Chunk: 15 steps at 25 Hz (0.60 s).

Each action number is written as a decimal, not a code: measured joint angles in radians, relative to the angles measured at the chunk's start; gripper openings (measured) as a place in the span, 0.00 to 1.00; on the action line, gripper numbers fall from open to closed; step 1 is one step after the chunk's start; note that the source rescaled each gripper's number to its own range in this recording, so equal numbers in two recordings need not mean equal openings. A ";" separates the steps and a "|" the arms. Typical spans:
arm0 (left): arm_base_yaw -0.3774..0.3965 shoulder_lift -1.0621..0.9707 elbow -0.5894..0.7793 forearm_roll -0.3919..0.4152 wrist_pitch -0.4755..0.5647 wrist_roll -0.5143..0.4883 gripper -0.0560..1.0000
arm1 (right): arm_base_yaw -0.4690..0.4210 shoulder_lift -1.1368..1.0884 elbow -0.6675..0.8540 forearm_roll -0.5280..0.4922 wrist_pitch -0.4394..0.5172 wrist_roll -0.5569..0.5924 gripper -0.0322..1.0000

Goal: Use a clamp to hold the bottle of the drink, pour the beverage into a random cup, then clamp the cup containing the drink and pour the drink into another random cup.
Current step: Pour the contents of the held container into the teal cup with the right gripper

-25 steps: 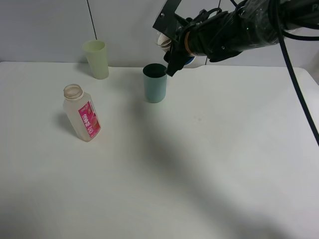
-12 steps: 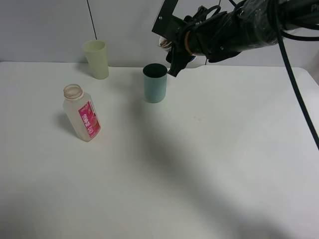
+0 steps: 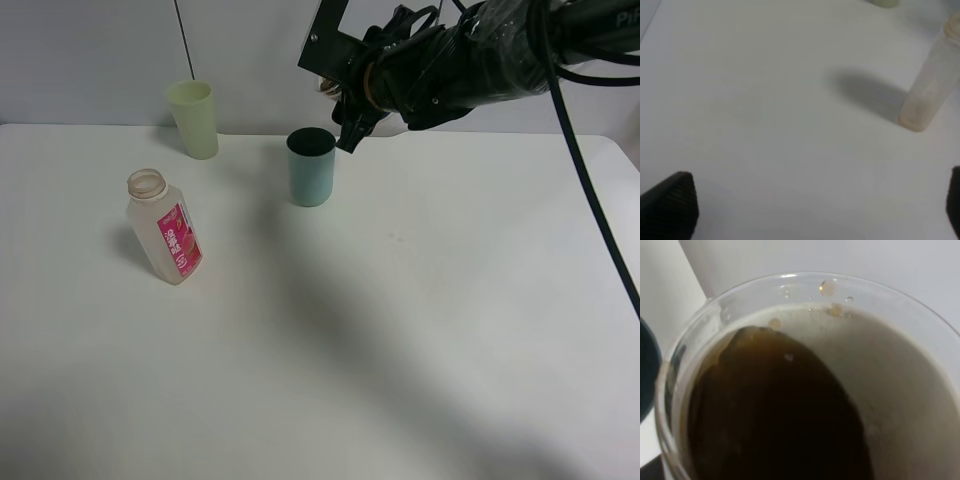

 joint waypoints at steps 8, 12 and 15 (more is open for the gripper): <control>0.000 0.000 0.000 0.000 0.000 0.000 1.00 | 0.011 0.000 0.000 0.000 0.043 -0.002 0.03; 0.000 0.000 0.000 0.000 0.000 0.000 1.00 | 0.012 0.000 0.000 0.000 0.043 -0.018 0.03; 0.000 0.000 0.000 0.000 0.000 0.000 1.00 | 0.012 0.000 0.000 0.000 0.043 -0.029 0.03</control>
